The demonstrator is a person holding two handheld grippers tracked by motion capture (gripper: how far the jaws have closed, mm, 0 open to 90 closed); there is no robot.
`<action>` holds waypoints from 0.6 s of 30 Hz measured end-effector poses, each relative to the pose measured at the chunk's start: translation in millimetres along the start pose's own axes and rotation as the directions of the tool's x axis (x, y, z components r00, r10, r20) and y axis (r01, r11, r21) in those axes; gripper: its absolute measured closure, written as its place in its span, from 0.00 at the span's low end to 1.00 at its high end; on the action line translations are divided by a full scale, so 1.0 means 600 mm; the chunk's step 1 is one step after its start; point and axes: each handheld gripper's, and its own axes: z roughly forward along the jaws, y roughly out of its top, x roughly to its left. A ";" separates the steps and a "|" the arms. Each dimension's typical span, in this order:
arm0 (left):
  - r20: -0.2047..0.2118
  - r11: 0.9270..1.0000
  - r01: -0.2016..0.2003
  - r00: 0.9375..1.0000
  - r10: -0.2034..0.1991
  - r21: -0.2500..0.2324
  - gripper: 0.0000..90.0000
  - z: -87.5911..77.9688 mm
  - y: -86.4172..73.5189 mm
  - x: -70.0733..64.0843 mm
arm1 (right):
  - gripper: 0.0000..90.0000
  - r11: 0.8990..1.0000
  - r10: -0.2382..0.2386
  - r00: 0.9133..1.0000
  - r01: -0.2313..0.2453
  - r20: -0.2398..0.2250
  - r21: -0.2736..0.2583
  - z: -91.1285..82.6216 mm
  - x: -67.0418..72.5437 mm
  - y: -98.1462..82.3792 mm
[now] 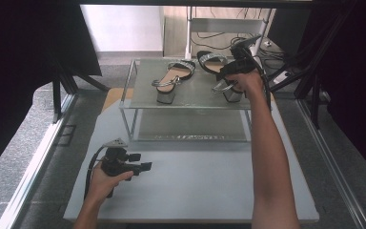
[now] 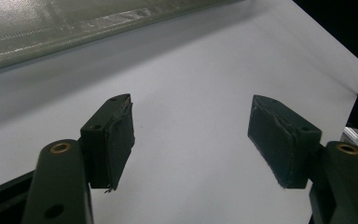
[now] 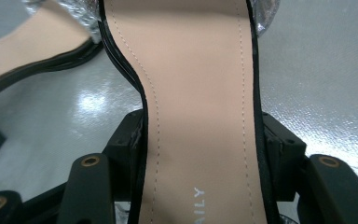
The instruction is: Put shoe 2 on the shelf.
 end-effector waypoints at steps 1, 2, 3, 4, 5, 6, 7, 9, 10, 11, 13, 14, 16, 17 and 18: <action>-0.001 1.000 0.001 1.000 -0.001 -0.003 0.35 0.000 0.000 0.000 | 0.46 1.000 0.002 1.000 -0.003 0.013 0.003 0.004 0.000 0.000; -0.001 1.000 0.001 1.000 -0.001 -0.004 0.35 -0.001 0.000 0.000 | 0.46 1.000 0.003 0.999 -0.004 0.032 0.013 0.010 0.000 0.001; 0.000 1.000 0.000 1.000 0.000 -0.003 0.35 -0.001 0.000 0.000 | 0.46 1.000 0.006 0.999 -0.007 0.039 0.023 0.014 0.001 0.002; 0.001 1.000 0.000 1.000 0.000 -0.002 0.35 -0.001 0.000 -0.001 | 0.46 1.000 0.002 0.999 -0.004 0.050 0.031 0.016 0.002 0.003; 0.002 1.000 -0.001 1.000 0.001 -0.002 0.35 -0.001 0.000 -0.001 | 0.46 0.999 0.004 0.998 -0.006 0.060 0.036 0.017 0.004 0.004; 0.001 1.000 -0.003 1.000 0.003 -0.003 0.35 0.000 -0.001 -0.002 | 0.46 0.999 -0.004 0.997 0.001 0.073 0.042 0.018 0.007 0.005; 0.001 1.000 -0.004 1.000 0.004 -0.001 0.35 0.000 -0.001 -0.003 | 0.46 0.999 -0.004 0.996 0.000 0.085 0.052 0.019 0.010 0.007; 0.000 1.000 -0.007 1.000 0.007 0.000 0.35 0.000 -0.001 -0.004 | 0.45 0.998 -0.005 0.995 -0.001 0.098 0.067 0.024 0.013 0.007; 0.003 1.000 -0.007 1.000 0.007 0.000 0.35 0.000 -0.001 -0.005 | 0.43 0.997 -0.006 0.995 -0.002 0.104 0.080 0.028 0.015 0.008; 0.000 1.000 -0.009 1.000 0.009 0.001 0.35 -0.001 -0.001 -0.006 | 0.42 0.997 -0.012 0.995 0.004 0.103 0.077 0.029 0.017 0.008; 0.000 1.000 -0.009 1.000 0.009 -0.002 0.35 -0.001 -0.001 -0.008 | 0.37 0.998 -0.012 0.995 0.005 0.096 0.069 0.026 0.019 0.010; 0.000 1.000 -0.010 1.000 0.010 -0.001 0.35 -0.001 -0.001 -0.008 | 0.35 0.998 -0.014 0.996 0.008 0.086 0.070 0.025 0.018 0.009; 0.004 1.000 -0.010 1.000 0.010 -0.002 0.35 -0.001 -0.002 -0.009 | 0.32 0.998 -0.031 0.995 0.026 0.091 0.060 0.023 0.019 0.008; 0.002 1.000 -0.012 1.000 0.012 -0.002 0.35 0.000 -0.002 -0.009 | 0.31 0.999 -0.036 0.995 0.032 0.095 0.039 0.021 0.020 0.007; 0.000 1.000 -0.012 1.000 0.012 -0.002 0.35 0.001 -0.002 -0.009 | 0.31 0.999 -0.043 0.995 0.043 0.091 0.006 0.015 0.022 0.007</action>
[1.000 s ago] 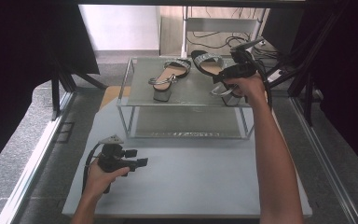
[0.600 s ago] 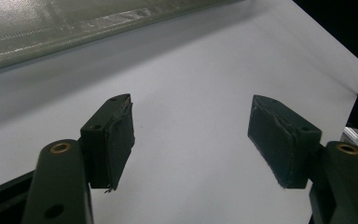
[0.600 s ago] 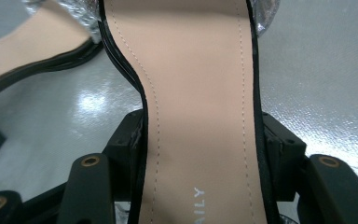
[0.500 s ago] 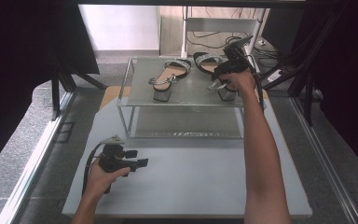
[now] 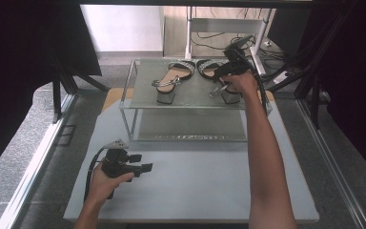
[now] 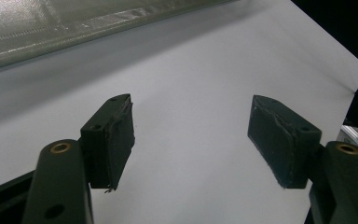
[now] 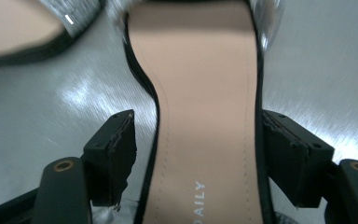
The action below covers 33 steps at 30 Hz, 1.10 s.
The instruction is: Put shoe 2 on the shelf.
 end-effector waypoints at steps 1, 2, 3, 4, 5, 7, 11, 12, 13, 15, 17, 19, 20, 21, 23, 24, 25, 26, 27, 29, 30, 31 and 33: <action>-0.002 1.000 -0.001 1.000 0.001 0.001 0.35 0.000 0.000 0.000 | 0.30 0.999 -0.001 1.000 0.001 -0.008 -0.042 -0.008 0.002 0.001; -0.002 1.000 0.000 1.000 0.000 -0.001 0.35 0.000 0.000 0.000 | 0.29 0.998 -0.002 1.000 0.001 -0.012 -0.069 -0.014 0.003 0.001; -0.003 1.000 0.001 1.000 -0.001 -0.005 0.35 0.000 0.000 0.000 | 0.29 0.994 -0.012 1.000 0.010 -0.016 -0.113 -0.023 0.005 0.001; -0.008 1.000 0.001 1.000 -0.001 -0.011 0.35 -0.001 0.000 0.000 | 0.29 0.990 -0.016 0.999 0.011 -0.033 -0.140 -0.030 0.007 0.001; -0.010 1.000 0.002 1.000 -0.003 -0.018 0.36 -0.004 0.001 0.001 | 0.29 0.986 -0.021 0.998 0.012 -0.052 -0.168 -0.038 0.009 0.001; -0.025 0.999 0.004 1.000 -0.005 -0.031 0.36 -0.008 0.001 0.002 | 0.31 0.976 -0.040 0.997 0.025 -0.067 -0.215 -0.056 0.012 -0.003; -0.053 0.997 0.004 0.999 -0.008 -0.075 0.40 -0.021 0.005 -0.002 | 0.36 0.963 -0.080 0.992 0.051 -0.097 -0.263 -0.090 0.014 -0.018; -0.055 0.997 -0.002 0.998 -0.003 -0.082 0.42 -0.024 0.007 -0.004 | 0.39 0.957 -0.093 0.989 0.057 -0.113 -0.284 -0.102 0.013 -0.027; -0.059 0.996 -0.006 0.998 0.000 -0.089 0.44 -0.028 0.009 -0.007 | 0.40 0.952 -0.106 0.986 0.063 -0.129 -0.298 -0.111 0.011 -0.035; -0.067 0.994 -0.009 0.998 0.002 -0.107 0.49 -0.036 0.016 -0.011 | 0.45 0.945 -0.123 0.983 0.073 -0.139 -0.318 -0.129 0.006 -0.051; -0.074 0.991 -0.014 0.997 0.005 -0.130 0.54 -0.044 0.025 -0.014 | 0.50 0.937 -0.140 0.981 0.088 -0.132 -0.338 -0.145 -0.001 -0.070; -0.088 0.989 -0.021 0.996 0.008 -0.144 0.59 -0.052 0.037 -0.015 | 0.55 0.932 -0.149 0.980 0.095 -0.133 -0.349 -0.159 -0.012 -0.090; -0.096 0.988 -0.022 0.995 0.008 -0.151 0.61 -0.057 0.045 -0.015 | 0.59 0.930 -0.153 0.979 0.095 -0.138 -0.356 -0.165 -0.018 -0.100; -0.096 0.988 -0.022 0.995 0.008 -0.151 0.64 -0.057 0.045 -0.015 | 0.62 0.929 -0.152 0.978 0.092 -0.142 -0.357 -0.168 -0.025 -0.109; -0.111 0.982 -0.025 0.994 0.004 -0.188 0.71 -0.074 0.077 -0.012 | 0.67 0.931 -0.151 0.980 0.097 -0.129 -0.353 -0.172 -0.039 -0.128; -0.118 0.980 -0.027 0.993 0.004 -0.198 0.74 -0.080 0.089 -0.010 | 0.71 0.931 -0.152 0.981 0.100 -0.122 -0.351 -0.172 -0.046 -0.137; -0.126 0.978 -0.028 0.992 0.001 -0.209 0.77 -0.084 0.101 -0.008 | 0.75 0.933 -0.150 0.981 0.099 -0.123 -0.346 -0.171 -0.052 -0.145; -0.137 0.976 -0.031 0.991 0.001 -0.217 0.80 -0.087 0.121 -0.004 | 0.78 0.935 -0.147 0.982 0.098 -0.119 -0.340 -0.169 -0.058 -0.153; -0.137 0.976 -0.031 0.991 0.001 -0.217 0.84 -0.087 0.121 -0.004 | 0.78 0.935 -0.147 0.982 0.098 -0.119 -0.340 -0.169 -0.058 -0.153; -0.153 0.975 -0.041 0.988 0.007 -0.219 0.85 -0.088 0.142 0.000 | 0.84 0.941 -0.142 0.984 0.101 -0.106 -0.323 -0.159 -0.071 -0.168; -0.161 0.975 -0.044 0.987 0.008 -0.219 0.88 -0.086 0.163 0.005 | 0.86 0.942 -0.141 0.985 0.102 -0.103 -0.319 -0.155 -0.074 -0.172; -0.161 0.976 -0.040 0.987 0.005 -0.216 0.90 -0.084 0.174 0.009 | 0.88 0.945 -0.138 0.986 0.102 -0.095 -0.312 -0.146 -0.079 -0.180; -0.160 0.978 -0.019 0.987 -0.015 -0.207 0.92 -0.078 0.200 0.021 | 0.91 0.948 -0.140 0.986 0.107 -0.089 -0.301 -0.138 -0.082 -0.187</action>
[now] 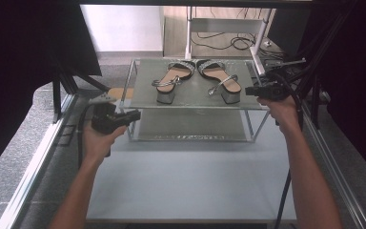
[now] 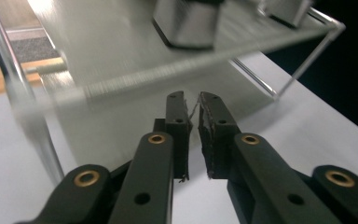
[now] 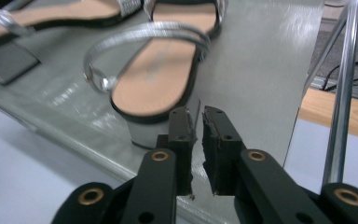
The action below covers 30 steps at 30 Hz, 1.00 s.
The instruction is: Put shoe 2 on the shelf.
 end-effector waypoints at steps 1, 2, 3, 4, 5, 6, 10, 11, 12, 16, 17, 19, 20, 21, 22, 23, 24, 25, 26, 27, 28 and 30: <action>-0.010 1.000 0.002 1.000 -0.001 0.007 0.94 0.008 0.014 0.004 | 0.93 1.000 -0.004 1.000 0.004 0.002 0.002 0.003 -0.001 -0.005; -0.013 1.000 -0.001 1.000 0.001 0.013 0.95 0.013 0.022 0.006 | 0.94 1.000 -0.009 1.000 0.009 0.007 0.008 0.006 -0.002 -0.009; -0.019 1.000 -0.007 1.000 0.007 0.018 0.95 0.020 0.031 0.008 | 0.95 1.000 -0.012 1.000 0.012 0.011 0.009 0.008 -0.002 -0.012; -0.028 1.000 -0.004 1.000 0.005 0.026 0.95 0.026 0.041 0.011 | 0.96 1.000 -0.015 1.000 0.015 0.009 0.011 0.010 -0.003 -0.015; -0.029 1.000 0.008 1.000 -0.008 0.027 0.97 0.032 0.049 0.014 | 0.97 1.000 -0.019 1.000 0.019 0.014 0.013 0.013 -0.003 -0.017; -0.026 0.999 0.021 0.999 -0.020 0.028 0.99 0.038 0.056 0.019 | 0.98 1.000 -0.024 1.000 0.023 0.021 0.017 0.015 -0.004 -0.019; -0.070 0.998 0.038 0.997 -0.034 0.050 1.00 0.059 0.082 0.035 | 0.99 0.999 -0.025 0.999 0.024 0.037 0.026 0.029 -0.004 -0.022; -0.075 0.997 0.050 0.996 -0.046 0.051 1.00 0.065 0.087 0.040 | 0.99 0.999 -0.027 0.999 0.025 0.041 0.030 0.031 -0.004 -0.021; -0.081 0.997 0.064 0.995 -0.060 0.049 1.00 0.069 0.091 0.045 | 0.99 0.999 -0.027 0.999 0.026 0.041 0.027 0.034 -0.003 -0.020; -0.120 0.996 0.057 0.992 -0.049 0.063 1.00 0.092 0.097 0.046 | 0.99 1.000 -0.024 0.999 0.023 0.049 0.016 0.045 0.002 -0.018; -0.119 0.996 0.059 0.992 -0.050 0.067 1.00 0.096 0.098 0.045 | 0.99 1.000 -0.021 0.998 0.021 0.052 0.016 0.049 0.003 -0.018; -0.112 0.995 0.067 0.992 -0.059 0.068 1.00 0.107 0.099 0.046 | 0.99 1.000 -0.015 0.998 0.014 0.053 0.012 0.056 0.003 -0.017; -0.113 0.995 0.066 0.992 -0.058 0.072 1.00 0.112 0.099 0.046 | 0.99 1.000 -0.014 0.999 0.013 0.053 0.014 0.060 0.005 -0.017; -0.111 0.995 0.063 0.992 -0.054 0.081 1.00 0.118 0.099 0.046 | 0.99 1.000 -0.020 0.998 0.019 0.067 0.016 0.063 0.007 -0.018; -0.107 0.994 0.060 0.993 -0.050 0.088 1.00 0.123 0.099 0.046 | 0.99 1.000 -0.020 0.997 0.019 0.073 0.016 0.065 0.007 -0.018; -0.101 0.994 0.063 0.993 -0.055 0.086 1.00 0.128 0.100 0.045 | 0.99 1.000 -0.018 0.997 0.017 0.075 0.016 0.066 0.007 -0.018; -0.089 0.994 0.071 0.994 -0.063 0.084 1.00 0.132 0.100 0.044 | 0.99 1.000 -0.016 0.997 0.014 0.073 0.017 0.067 0.006 -0.019; -0.073 0.994 0.074 0.995 -0.068 0.081 1.00 0.136 0.101 0.042 | 0.99 1.000 -0.013 0.997 0.012 0.072 0.016 0.068 0.006 -0.020; -0.063 0.994 0.075 0.996 -0.070 0.082 1.00 0.138 0.102 0.040 | 0.99 1.000 -0.016 0.997 0.015 0.075 0.017 0.068 0.006 -0.020; -0.049 0.994 0.073 0.996 -0.069 0.079 1.00 0.143 0.103 0.037 | 0.99 1.000 -0.019 0.997 0.018 0.076 0.017 0.068 0.006 -0.021; -0.042 0.994 0.072 0.997 -0.069 0.080 1.00 0.146 0.104 0.034 | 0.99 1.000 -0.020 0.997 0.019 0.079 0.013 0.069 0.007 -0.023; -0.055 0.994 0.063 0.997 -0.059 0.086 1.00 0.153 0.105 0.028 | 0.99 1.000 -0.020 0.997 0.019 0.078 0.015 0.069 0.007 -0.025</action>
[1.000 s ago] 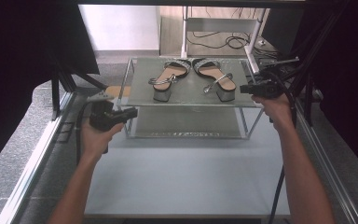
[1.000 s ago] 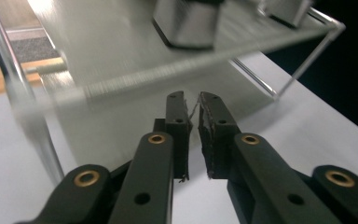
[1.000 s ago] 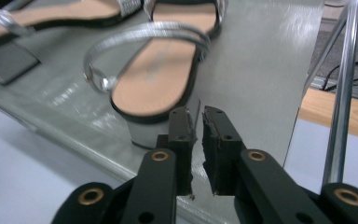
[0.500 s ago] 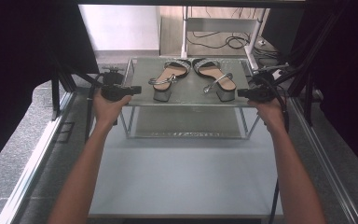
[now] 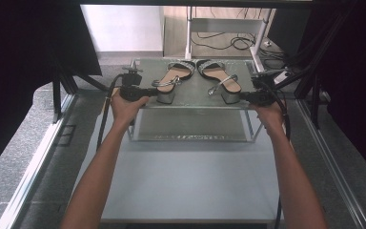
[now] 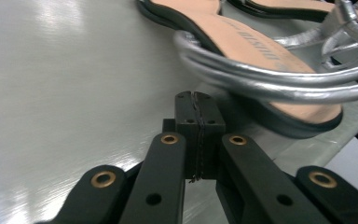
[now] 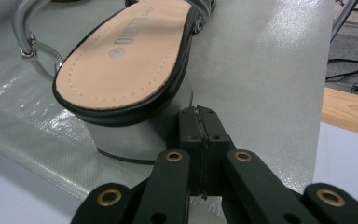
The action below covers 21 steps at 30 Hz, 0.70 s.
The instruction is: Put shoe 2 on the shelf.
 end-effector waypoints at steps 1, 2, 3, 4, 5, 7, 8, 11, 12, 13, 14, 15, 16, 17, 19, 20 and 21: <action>-0.012 1.000 -0.007 1.000 0.007 0.001 1.00 0.002 0.000 -0.002 | 0.99 1.000 0.001 1.000 -0.001 -0.006 0.000 0.000 0.000 -0.001; -0.009 1.000 -0.004 1.000 0.004 0.002 1.00 0.003 0.001 -0.003 | 0.99 1.000 0.007 1.000 -0.007 -0.015 0.000 0.000 -0.001 -0.003; 0.004 1.000 0.007 1.000 -0.007 0.003 1.00 0.004 0.001 -0.003 | 0.99 1.000 0.010 1.000 -0.011 -0.027 -0.002 0.000 -0.001 -0.004; 0.012 1.000 0.006 1.000 -0.006 0.005 1.00 0.005 0.000 -0.005 | 0.99 1.000 0.009 0.999 -0.009 -0.035 -0.005 0.001 0.002 -0.005; 0.012 1.000 0.004 1.000 -0.004 0.004 1.00 0.006 0.000 -0.008 | 0.99 1.000 0.006 0.999 -0.006 -0.042 -0.006 0.001 0.004 -0.006; 0.015 1.000 -0.003 1.000 0.003 0.006 1.00 0.008 0.000 -0.014 | 0.99 1.000 -0.002 0.998 0.002 -0.057 -0.007 0.002 0.011 -0.006; 0.019 1.000 -0.004 1.000 0.003 0.005 1.00 0.010 -0.001 -0.017 | 0.99 1.000 -0.009 0.998 0.009 -0.067 -0.007 0.003 0.014 -0.006; 0.030 1.000 -0.005 1.000 0.005 0.010 1.00 0.015 -0.002 -0.028 | 0.99 1.000 -0.019 0.997 0.018 -0.080 -0.009 0.005 0.024 -0.006; 0.036 1.000 -0.005 0.999 0.005 0.009 1.00 0.017 -0.002 -0.032 | 0.99 1.000 -0.018 0.996 0.017 -0.085 -0.011 0.006 0.027 -0.007; 0.047 1.000 -0.002 0.999 0.001 0.010 1.00 0.019 -0.002 -0.036 | 0.99 1.000 -0.021 0.996 0.020 -0.090 -0.013 0.007 0.030 -0.007; 0.058 1.000 0.003 0.998 -0.003 0.010 1.00 0.022 -0.002 -0.040 | 0.99 1.000 -0.023 0.995 0.022 -0.098 -0.015 0.007 0.033 -0.007; 0.069 1.000 0.004 0.998 -0.005 0.009 1.00 0.025 -0.002 -0.044 | 0.99 1.000 -0.023 0.994 0.021 -0.103 -0.016 0.009 0.037 -0.007; 0.076 1.000 0.006 0.997 -0.006 0.008 1.00 0.027 -0.002 -0.048 | 0.99 0.999 -0.030 0.993 0.028 -0.110 -0.017 0.010 0.041 -0.007; 0.081 1.000 0.005 0.997 -0.006 0.009 1.00 0.029 -0.002 -0.051 | 0.99 0.999 -0.032 0.993 0.030 -0.115 -0.019 0.011 0.045 -0.007; 0.087 1.000 -0.001 0.996 0.000 0.012 1.00 0.034 -0.002 -0.059 | 0.99 0.999 -0.042 0.992 0.040 -0.121 -0.019 0.014 0.053 -0.007; 0.088 1.000 -0.002 0.996 0.000 0.014 1.00 0.037 -0.001 -0.062 | 0.99 0.999 -0.046 0.991 0.044 -0.124 -0.019 0.015 0.056 -0.006; 0.088 1.000 -0.002 0.996 0.001 0.018 1.00 0.038 0.000 -0.065 | 0.99 0.999 -0.046 0.991 0.043 -0.129 -0.020 0.016 0.059 -0.006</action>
